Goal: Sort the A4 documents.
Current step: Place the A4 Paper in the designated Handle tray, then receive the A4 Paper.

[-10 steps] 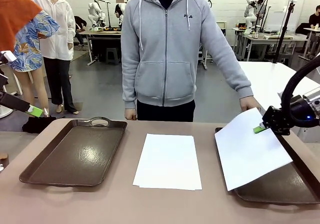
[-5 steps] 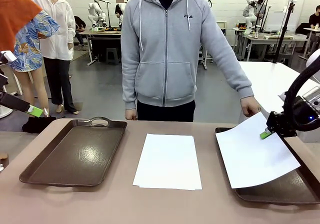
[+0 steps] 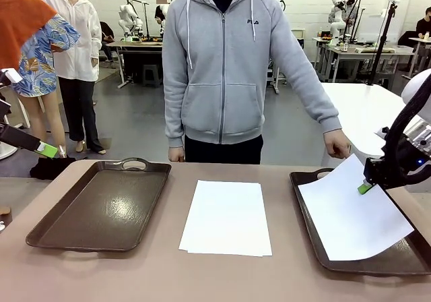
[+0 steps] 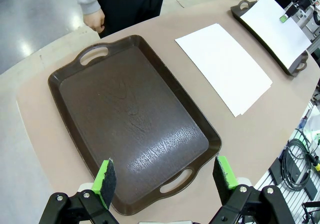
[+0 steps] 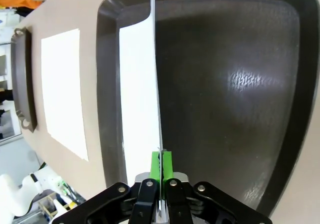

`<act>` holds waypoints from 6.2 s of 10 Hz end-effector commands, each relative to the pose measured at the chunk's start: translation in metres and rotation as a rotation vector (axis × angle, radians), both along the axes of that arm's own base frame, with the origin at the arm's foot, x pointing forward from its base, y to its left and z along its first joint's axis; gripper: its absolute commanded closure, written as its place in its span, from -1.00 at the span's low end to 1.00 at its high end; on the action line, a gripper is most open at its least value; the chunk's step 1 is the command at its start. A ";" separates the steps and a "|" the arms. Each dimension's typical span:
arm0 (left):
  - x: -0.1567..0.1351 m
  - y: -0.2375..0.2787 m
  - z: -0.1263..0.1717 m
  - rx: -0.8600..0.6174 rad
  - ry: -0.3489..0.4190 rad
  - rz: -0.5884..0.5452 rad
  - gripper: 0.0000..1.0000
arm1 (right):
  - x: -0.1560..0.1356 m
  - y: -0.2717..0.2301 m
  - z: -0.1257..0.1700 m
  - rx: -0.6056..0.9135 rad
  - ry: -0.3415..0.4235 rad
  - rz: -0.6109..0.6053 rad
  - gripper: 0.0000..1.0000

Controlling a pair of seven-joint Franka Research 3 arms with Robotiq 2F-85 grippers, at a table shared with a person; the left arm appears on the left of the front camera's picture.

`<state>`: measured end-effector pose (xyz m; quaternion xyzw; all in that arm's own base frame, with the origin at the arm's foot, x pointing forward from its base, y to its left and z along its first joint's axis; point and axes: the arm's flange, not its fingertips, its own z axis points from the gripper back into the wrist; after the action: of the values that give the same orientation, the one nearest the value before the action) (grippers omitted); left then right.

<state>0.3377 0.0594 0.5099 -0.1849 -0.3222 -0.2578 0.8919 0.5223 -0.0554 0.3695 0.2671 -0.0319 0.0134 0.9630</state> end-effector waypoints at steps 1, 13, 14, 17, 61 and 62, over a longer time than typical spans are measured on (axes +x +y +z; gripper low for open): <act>0.000 0.001 -0.001 -0.013 -0.002 -0.005 -1.00 | 0.004 0.003 -0.005 -0.023 -0.008 -0.032 0.98; 0.000 0.001 -0.001 -0.013 -0.002 -0.005 -1.00 | 0.011 -0.003 -0.043 -0.129 0.004 -0.055 0.98; 0.000 0.001 -0.001 -0.013 -0.002 -0.005 -1.00 | 0.010 -0.003 -0.042 -0.125 -0.002 -0.057 0.76; 0.000 0.001 -0.001 -0.013 -0.002 -0.005 -1.00 | 0.010 -0.010 -0.034 -0.161 -0.025 -0.067 0.49; 0.000 0.001 -0.001 -0.013 -0.002 -0.005 -1.00 | -0.135 -0.013 0.173 0.212 -0.802 0.514 -1.00; 0.000 0.001 -0.001 -0.013 -0.002 -0.005 -1.00 | -0.137 -0.005 0.169 0.201 -0.800 0.532 -1.00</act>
<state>0.3378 0.0595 0.5100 -0.1847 -0.3222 -0.2577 0.8920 0.3911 -0.0686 0.5464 0.3451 -0.3205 0.3492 0.8101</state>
